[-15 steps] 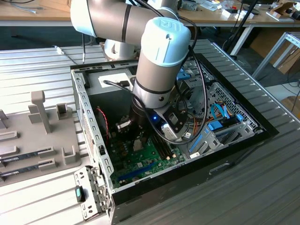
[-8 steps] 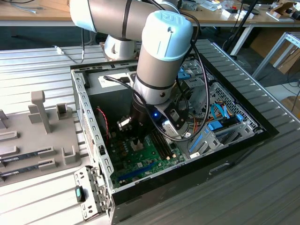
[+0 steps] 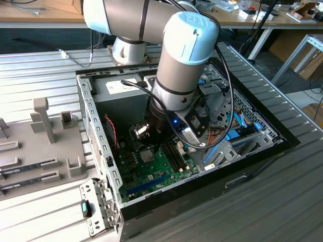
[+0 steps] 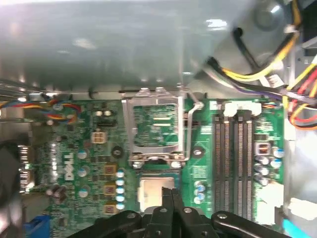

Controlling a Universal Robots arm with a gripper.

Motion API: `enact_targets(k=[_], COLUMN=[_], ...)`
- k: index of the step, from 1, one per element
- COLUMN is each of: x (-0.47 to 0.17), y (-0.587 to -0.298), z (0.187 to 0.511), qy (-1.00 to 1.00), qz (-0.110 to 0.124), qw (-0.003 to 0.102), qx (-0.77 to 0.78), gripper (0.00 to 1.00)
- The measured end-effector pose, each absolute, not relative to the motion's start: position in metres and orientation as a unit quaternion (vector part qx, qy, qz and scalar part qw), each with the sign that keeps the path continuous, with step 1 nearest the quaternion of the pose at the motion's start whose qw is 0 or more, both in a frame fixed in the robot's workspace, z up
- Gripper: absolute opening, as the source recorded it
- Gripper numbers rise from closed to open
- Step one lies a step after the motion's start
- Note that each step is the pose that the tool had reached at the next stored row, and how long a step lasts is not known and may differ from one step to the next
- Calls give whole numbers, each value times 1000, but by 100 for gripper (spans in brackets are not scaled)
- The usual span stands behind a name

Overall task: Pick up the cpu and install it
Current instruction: 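Place the cpu into insertion slot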

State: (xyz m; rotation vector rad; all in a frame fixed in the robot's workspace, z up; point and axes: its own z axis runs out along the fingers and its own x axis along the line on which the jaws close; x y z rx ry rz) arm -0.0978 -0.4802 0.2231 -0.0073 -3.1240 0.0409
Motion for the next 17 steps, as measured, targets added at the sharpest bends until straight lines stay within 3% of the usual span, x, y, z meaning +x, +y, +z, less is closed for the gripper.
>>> enact_targets(k=[7,17], x=[-55,-47], y=[-478,-478], z=[238,244], qy=[-1000,-1000], qz=[4,0], qw=[11,12], qx=[-2,-2], gripper=[11,11])
